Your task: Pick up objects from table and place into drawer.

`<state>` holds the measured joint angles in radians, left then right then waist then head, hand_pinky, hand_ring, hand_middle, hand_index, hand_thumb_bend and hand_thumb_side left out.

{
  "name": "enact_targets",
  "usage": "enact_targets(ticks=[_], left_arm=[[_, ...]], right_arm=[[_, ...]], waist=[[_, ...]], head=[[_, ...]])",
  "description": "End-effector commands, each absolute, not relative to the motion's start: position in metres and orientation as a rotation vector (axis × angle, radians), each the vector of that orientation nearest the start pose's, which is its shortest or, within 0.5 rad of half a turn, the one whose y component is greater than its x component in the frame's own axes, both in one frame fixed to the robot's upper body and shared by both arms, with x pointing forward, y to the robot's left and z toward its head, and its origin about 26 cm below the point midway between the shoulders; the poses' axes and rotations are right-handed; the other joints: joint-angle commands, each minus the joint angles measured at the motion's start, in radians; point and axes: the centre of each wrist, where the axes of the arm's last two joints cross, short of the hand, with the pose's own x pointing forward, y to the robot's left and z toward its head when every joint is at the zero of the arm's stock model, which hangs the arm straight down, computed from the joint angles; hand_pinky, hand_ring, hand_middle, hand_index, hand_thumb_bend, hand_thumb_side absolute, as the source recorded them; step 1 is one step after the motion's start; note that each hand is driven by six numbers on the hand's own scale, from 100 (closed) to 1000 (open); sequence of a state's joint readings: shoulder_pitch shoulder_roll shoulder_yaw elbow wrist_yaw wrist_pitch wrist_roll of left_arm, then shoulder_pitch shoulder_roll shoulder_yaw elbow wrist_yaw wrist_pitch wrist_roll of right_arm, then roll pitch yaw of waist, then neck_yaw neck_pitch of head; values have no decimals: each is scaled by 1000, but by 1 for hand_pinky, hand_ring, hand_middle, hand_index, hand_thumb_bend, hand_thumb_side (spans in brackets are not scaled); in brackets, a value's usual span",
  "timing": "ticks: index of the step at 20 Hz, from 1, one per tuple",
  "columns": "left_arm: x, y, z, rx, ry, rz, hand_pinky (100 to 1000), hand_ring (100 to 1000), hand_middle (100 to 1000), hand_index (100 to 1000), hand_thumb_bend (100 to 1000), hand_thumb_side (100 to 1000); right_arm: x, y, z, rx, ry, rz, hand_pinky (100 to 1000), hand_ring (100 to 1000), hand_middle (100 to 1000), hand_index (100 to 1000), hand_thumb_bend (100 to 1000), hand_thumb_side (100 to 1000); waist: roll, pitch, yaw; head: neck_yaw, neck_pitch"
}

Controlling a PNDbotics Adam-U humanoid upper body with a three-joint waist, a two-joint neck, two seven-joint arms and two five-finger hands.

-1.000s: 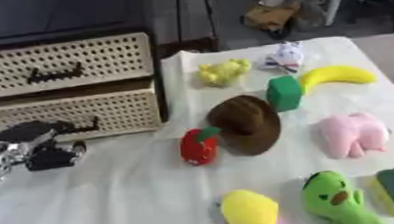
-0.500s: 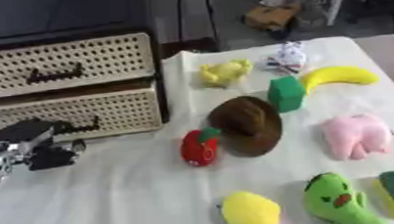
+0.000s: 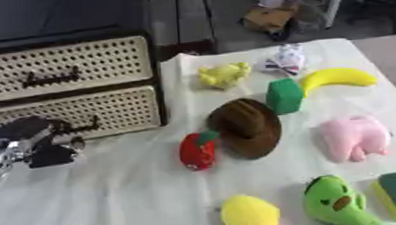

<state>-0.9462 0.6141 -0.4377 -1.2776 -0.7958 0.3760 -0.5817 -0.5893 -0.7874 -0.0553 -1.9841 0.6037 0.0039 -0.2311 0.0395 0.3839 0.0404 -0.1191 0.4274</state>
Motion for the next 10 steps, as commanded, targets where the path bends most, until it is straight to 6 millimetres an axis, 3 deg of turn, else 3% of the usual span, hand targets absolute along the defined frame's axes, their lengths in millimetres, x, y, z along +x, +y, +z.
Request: enact_targets(ticks=[1,10], left_arm=[[443,246,256,1012,-1107,-1349,133,229,310,871,100,838],[445,253,250,982,-1078,-1349,118,221,286,818,100,819]], right_arm=[[288,-302,350,1648,2718,-792,770,878,843,889,100,1000],[288,-302,349,1654,2720,-792,772,878,840,889,100,1000]], waist=[[-2,-11,-3],[1,-6,-7]], head=[[-1,-18],[-5,-20]])
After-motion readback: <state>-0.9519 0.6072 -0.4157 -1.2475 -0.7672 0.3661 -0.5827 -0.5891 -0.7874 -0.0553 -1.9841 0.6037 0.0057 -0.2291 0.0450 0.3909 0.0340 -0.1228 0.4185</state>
